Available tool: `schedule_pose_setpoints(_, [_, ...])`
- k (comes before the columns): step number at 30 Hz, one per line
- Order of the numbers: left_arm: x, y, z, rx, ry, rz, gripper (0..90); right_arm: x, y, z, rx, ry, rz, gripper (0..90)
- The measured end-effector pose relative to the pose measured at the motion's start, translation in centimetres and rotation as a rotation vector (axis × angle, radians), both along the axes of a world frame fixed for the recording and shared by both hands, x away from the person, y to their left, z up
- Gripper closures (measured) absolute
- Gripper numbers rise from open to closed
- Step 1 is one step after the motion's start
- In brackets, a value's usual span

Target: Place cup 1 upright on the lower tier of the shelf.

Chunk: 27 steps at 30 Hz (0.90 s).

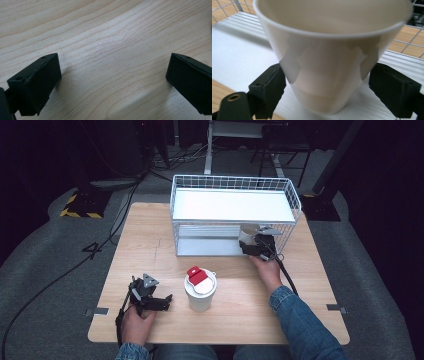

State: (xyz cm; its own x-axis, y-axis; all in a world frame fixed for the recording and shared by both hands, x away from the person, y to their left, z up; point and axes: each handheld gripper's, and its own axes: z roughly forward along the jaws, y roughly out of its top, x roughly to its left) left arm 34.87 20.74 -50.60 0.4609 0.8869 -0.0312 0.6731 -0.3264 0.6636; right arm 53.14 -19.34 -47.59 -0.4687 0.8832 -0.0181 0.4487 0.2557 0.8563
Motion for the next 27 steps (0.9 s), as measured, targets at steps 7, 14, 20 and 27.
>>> schedule_pose_setpoints(7, [0.0,0.0,0.0,0.000,-0.002,0.000,0.4,-1.3,-0.9,0.7,0.018,0.003,0.011,15.0])
schedule_pose_setpoints(14, [0.0,0.0,0.0,0.001,0.002,-0.003,0.4,-3.1,-2.2,1.5,0.030,0.000,0.032,15.0])
schedule_pose_setpoints(20, [0.0,0.0,0.0,0.001,0.001,-0.003,0.4,-4.8,-3.3,2.6,0.043,-0.002,0.079,15.0])
schedule_pose_setpoints(27, [0.2,0.1,0.0,0.005,0.000,-0.014,0.4,-7.0,-4.9,4.0,0.044,0.017,0.117,15.0])
